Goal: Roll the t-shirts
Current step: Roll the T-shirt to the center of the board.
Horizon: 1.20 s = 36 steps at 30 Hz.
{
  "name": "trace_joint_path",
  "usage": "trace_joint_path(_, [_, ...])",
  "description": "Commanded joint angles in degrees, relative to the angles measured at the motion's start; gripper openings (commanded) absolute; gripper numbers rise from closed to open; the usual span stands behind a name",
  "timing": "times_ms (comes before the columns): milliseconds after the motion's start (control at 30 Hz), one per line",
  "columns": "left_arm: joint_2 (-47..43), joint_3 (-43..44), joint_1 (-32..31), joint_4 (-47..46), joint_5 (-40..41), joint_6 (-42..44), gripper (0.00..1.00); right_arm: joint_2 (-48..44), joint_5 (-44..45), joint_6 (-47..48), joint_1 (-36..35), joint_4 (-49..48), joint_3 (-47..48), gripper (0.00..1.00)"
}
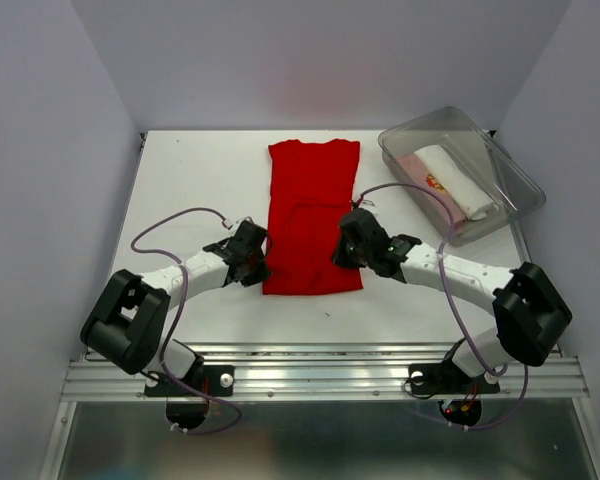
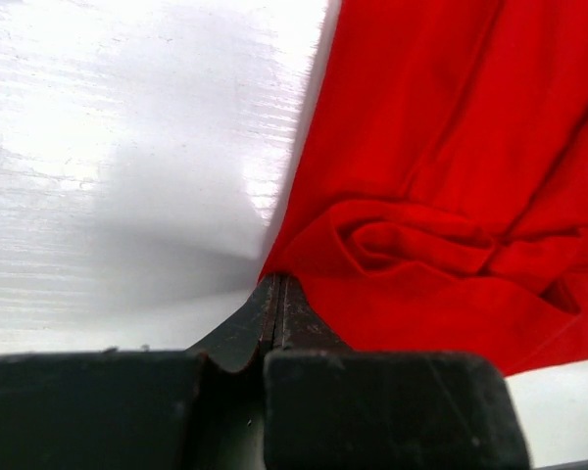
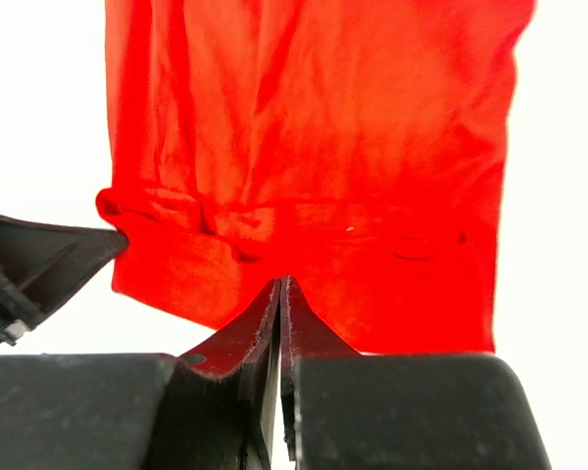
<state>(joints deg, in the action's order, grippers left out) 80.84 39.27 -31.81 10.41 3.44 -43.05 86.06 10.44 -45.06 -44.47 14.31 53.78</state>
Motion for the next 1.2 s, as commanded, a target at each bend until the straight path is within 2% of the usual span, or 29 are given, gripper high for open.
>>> trace_joint_path(0, [1.60,2.74,-0.27,1.45,2.71,0.86,0.00,-1.86,5.03,1.99,2.71,2.48,-3.68,0.07])
trace_joint_path(233, [1.51,3.01,-0.35,1.54,3.50,-0.46,0.00,-2.13,6.00,2.78,4.04,2.48,-5.70,0.07])
trace_joint_path(500, [0.47,1.87,-0.35,1.98,4.03,-2.13,0.00,3.85,7.49,2.78,5.36,1.52,-7.37,0.06])
trace_joint_path(767, [-10.17,1.34,-2.02,-2.06,-0.80,-0.64,0.00,3.24,6.18,2.96,5.36,0.72,-7.99,0.06])
trace_joint_path(933, [-6.50,1.69,-2.11,-4.78,-3.18,-0.20,0.00,3.67,5.39,2.78,5.36,0.72,-8.08,0.06])
trace_joint_path(1000, [-4.90,1.60,-2.20,-6.19,-6.43,-0.02,0.00,3.59,5.21,2.69,5.36,0.72,-8.16,0.05])
trace_joint_path(1167, [0.10,2.04,-2.20,-7.07,-5.20,-0.37,0.00,2.97,5.21,2.61,5.36,0.81,-8.52,0.05])
